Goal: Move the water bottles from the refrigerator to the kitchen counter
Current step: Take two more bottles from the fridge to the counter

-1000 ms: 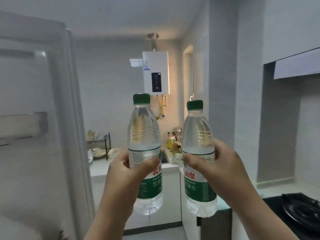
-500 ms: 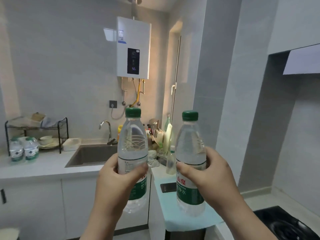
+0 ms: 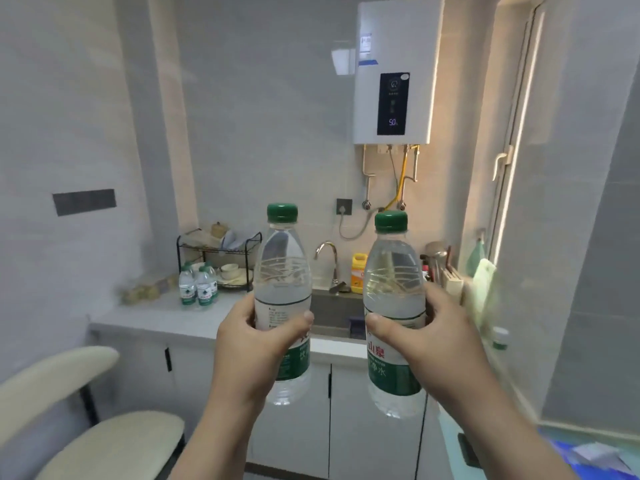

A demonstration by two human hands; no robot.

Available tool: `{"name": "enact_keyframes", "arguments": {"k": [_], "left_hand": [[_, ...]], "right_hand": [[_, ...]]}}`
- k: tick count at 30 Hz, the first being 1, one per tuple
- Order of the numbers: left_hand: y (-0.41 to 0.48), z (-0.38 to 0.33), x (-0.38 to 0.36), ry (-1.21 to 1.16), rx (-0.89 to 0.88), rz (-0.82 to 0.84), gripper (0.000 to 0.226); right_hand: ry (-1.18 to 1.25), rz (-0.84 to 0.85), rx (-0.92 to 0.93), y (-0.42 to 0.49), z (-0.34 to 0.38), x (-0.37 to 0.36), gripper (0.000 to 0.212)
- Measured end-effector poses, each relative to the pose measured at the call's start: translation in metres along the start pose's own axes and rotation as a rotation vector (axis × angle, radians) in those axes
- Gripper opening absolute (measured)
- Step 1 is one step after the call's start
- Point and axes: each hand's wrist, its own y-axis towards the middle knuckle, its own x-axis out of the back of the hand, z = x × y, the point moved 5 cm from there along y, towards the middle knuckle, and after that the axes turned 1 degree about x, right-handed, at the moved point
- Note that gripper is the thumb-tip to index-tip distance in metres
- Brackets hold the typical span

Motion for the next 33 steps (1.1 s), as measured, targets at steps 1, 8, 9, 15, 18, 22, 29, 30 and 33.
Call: {"name": "enact_keyframes", "arguments": {"k": [1,8,9,15,18,22,29,30,33], "left_hand": [[0.013,0.005,0.003,0.019,-0.006,-0.025,0.042],[0.107,0.029,0.037,0.209,-0.043,-0.233,0.046],[0.117,0.033,0.045,0.229,-0.040,-0.264,0.046],[0.180,0.071,0.105,0.305,0.002,-0.440,0.047],[0.224,0.098,0.138,0.326,0.006,-0.481,0.048],[0.291,0.134,0.185,0.346,0.011,-0.483,0.048],[0.417,0.186,0.261,0.357,0.051,-0.463,0.046],[0.429,0.192,0.267,0.364,0.062,-0.470,0.045],[0.477,0.226,0.290,0.363,0.091,-0.478,0.045]], "right_hand": [[0.019,0.019,0.006,0.017,-0.009,-0.011,0.040],[0.154,0.199,0.044,0.144,-0.055,-0.103,0.041],[0.172,0.221,0.046,0.158,-0.059,-0.118,0.042],[0.259,0.380,0.027,0.224,-0.087,-0.219,0.041],[0.276,0.409,0.010,0.259,-0.105,-0.277,0.046],[0.246,0.410,0.020,0.307,-0.125,-0.356,0.052],[0.203,0.420,-0.009,0.388,-0.148,-0.480,0.052],[0.196,0.424,-0.017,0.396,-0.149,-0.489,0.051],[0.160,0.434,-0.036,0.432,-0.168,-0.537,0.050]]}}
